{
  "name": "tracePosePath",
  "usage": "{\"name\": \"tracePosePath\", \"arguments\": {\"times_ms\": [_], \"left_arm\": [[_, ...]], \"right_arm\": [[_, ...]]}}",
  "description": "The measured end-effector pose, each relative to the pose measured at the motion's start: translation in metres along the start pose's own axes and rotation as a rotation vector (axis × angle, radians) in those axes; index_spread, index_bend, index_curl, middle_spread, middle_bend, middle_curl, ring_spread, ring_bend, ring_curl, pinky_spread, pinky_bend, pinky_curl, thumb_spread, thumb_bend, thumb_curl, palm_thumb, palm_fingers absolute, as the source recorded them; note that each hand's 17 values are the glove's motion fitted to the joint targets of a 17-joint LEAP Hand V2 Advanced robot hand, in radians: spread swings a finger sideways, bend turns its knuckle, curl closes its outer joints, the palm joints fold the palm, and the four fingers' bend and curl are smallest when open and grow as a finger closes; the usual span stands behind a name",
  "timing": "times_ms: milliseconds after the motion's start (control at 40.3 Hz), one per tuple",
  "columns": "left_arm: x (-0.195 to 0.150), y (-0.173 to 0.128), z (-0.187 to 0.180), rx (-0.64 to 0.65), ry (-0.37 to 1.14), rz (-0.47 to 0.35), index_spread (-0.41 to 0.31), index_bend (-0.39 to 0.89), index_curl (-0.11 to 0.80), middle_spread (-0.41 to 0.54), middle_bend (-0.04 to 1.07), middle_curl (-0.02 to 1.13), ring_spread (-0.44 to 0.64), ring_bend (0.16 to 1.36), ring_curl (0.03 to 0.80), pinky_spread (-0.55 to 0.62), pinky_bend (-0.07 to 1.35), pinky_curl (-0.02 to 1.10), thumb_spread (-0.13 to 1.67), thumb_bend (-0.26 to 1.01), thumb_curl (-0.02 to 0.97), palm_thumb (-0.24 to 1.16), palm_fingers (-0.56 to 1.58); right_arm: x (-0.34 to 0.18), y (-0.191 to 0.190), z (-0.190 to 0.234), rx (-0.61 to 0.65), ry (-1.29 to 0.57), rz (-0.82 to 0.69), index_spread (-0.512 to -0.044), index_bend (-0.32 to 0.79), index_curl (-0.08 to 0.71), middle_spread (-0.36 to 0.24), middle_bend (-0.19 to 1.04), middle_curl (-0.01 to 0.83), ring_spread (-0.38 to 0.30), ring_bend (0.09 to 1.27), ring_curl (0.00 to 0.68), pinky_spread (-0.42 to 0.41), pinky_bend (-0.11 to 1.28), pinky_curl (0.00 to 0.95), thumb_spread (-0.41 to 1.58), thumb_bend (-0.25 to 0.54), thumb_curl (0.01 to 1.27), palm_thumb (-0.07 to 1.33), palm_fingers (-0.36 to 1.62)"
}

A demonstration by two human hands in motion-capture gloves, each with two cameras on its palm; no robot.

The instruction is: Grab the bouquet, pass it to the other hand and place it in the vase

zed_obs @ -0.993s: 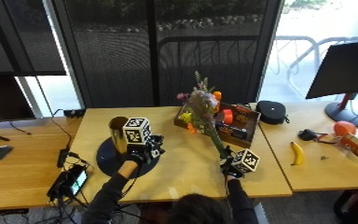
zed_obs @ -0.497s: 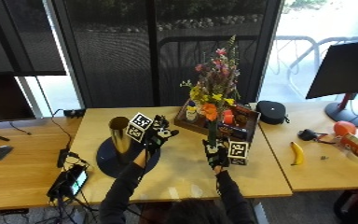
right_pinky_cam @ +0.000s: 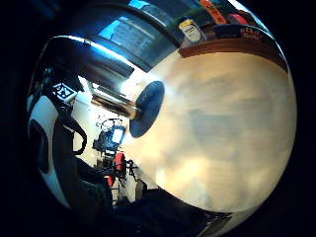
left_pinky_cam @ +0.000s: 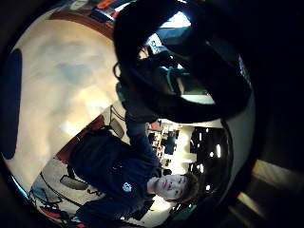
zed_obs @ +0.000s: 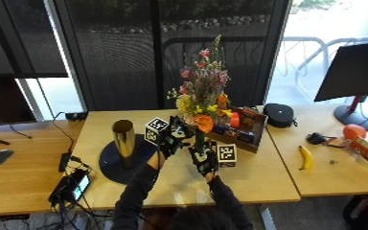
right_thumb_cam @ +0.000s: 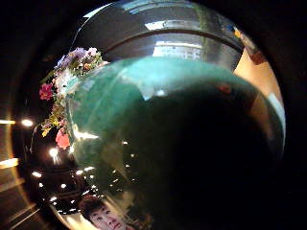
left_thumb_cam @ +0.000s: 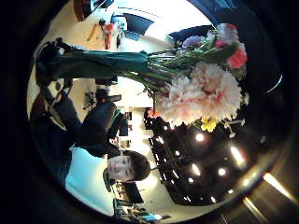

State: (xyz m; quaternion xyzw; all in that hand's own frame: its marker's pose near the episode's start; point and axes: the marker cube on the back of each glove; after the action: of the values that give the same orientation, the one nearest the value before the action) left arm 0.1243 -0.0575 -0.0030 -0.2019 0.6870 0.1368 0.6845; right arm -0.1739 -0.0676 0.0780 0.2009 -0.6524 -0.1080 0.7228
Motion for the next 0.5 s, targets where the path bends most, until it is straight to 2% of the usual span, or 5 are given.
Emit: {"name": "tracePosePath", "arguments": {"times_ms": [149,248,372,422,497], "left_arm": [[-0.006,-0.008,0.003,-0.033,0.014,-0.014,0.18,0.11,0.203,0.338,0.22,0.33,0.34,0.68,0.33,0.35,0.7,0.4,0.96,-0.02,0.376,0.58,0.22],[-0.008,-0.011,0.006,-0.041,0.024,-0.02,0.177,0.12,0.208,0.333,0.23,0.34,0.33,0.68,0.324,0.35,0.69,0.39,0.94,-0.02,0.382,0.6,0.24],[-0.012,-0.019,0.011,-0.04,0.039,-0.026,0.175,0.13,0.218,0.322,0.23,0.35,0.33,0.67,0.321,0.35,0.65,0.37,0.93,-0.02,0.385,0.63,0.25],[-0.011,-0.018,0.015,-0.036,0.045,-0.026,0.156,0.18,0.237,0.272,0.27,0.37,0.3,0.67,0.32,0.36,0.56,0.35,0.93,-0.01,0.389,0.65,0.29],[0.001,-0.01,0.025,-0.019,0.056,-0.029,0.11,0.22,0.268,0.176,0.34,0.39,0.24,0.64,0.306,0.36,0.44,0.31,0.93,-0.01,0.393,0.67,0.4]], "right_arm": [[0.0,0.006,0.016,-0.048,0.001,-0.027,-0.215,0.5,0.63,-0.16,0.75,0.619,-0.206,0.93,0.553,-0.268,0.7,0.494,0.55,-0.028,0.64,0.97,1.4],[-0.008,0.008,0.025,-0.076,-0.013,-0.147,-0.214,0.5,0.631,-0.159,0.75,0.616,-0.207,0.93,0.551,-0.272,0.7,0.492,0.53,-0.032,0.65,0.96,1.4],[-0.005,0.011,0.035,-0.097,-0.028,-0.1,-0.213,0.49,0.632,-0.157,0.76,0.613,-0.206,0.93,0.549,-0.273,0.69,0.488,0.51,-0.031,0.67,0.96,1.4],[-0.006,0.01,0.039,-0.104,-0.027,-0.15,-0.214,0.49,0.634,-0.157,0.77,0.613,-0.206,0.93,0.548,-0.274,0.69,0.487,0.5,-0.024,0.68,0.97,1.4],[-0.007,0.016,0.045,-0.124,-0.058,-0.082,-0.216,0.49,0.636,-0.156,0.77,0.611,-0.206,0.92,0.548,-0.275,0.69,0.486,0.49,-0.029,0.69,0.96,1.4]]}}
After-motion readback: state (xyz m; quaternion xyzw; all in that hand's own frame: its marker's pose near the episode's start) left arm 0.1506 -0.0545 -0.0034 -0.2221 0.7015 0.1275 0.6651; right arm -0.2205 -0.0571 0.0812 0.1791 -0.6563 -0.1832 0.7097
